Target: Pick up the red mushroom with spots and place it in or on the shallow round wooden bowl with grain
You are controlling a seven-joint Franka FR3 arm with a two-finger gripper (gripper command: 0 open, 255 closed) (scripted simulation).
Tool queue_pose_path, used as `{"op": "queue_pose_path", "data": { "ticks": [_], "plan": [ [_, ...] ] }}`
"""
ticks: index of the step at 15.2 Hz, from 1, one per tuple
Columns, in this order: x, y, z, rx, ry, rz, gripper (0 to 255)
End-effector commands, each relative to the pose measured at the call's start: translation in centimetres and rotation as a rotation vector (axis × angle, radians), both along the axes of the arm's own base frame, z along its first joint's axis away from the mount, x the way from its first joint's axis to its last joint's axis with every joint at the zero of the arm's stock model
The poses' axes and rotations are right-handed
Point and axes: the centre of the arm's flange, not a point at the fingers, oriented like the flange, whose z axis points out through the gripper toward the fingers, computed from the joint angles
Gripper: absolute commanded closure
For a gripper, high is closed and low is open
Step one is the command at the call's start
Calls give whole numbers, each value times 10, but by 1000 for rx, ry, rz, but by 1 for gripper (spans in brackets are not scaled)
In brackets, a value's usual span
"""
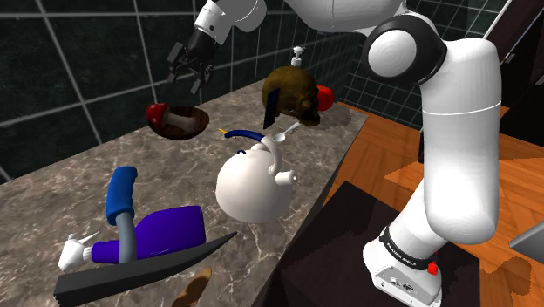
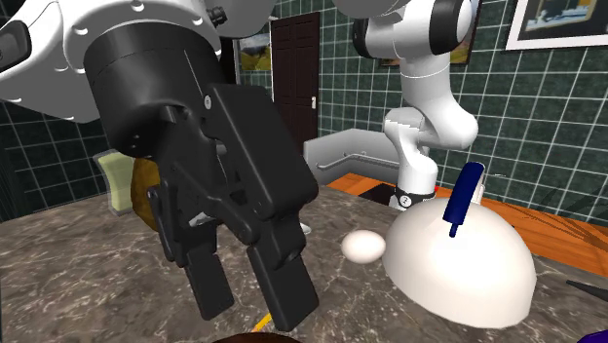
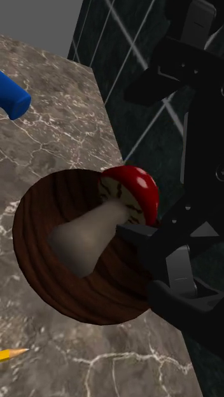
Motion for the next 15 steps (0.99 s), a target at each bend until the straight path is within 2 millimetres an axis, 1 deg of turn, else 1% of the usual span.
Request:
{"op": "queue_pose_path", "data": {
  "ticks": [1, 3, 7, 15],
  "plan": [
    [0, 0, 0, 0, 0, 0, 0],
    [0, 0, 0, 0, 0, 0, 0],
    [0, -30, 40, 0, 0, 0, 0],
    [0, -30, 40, 0, 0, 0, 0]
  ]
}}
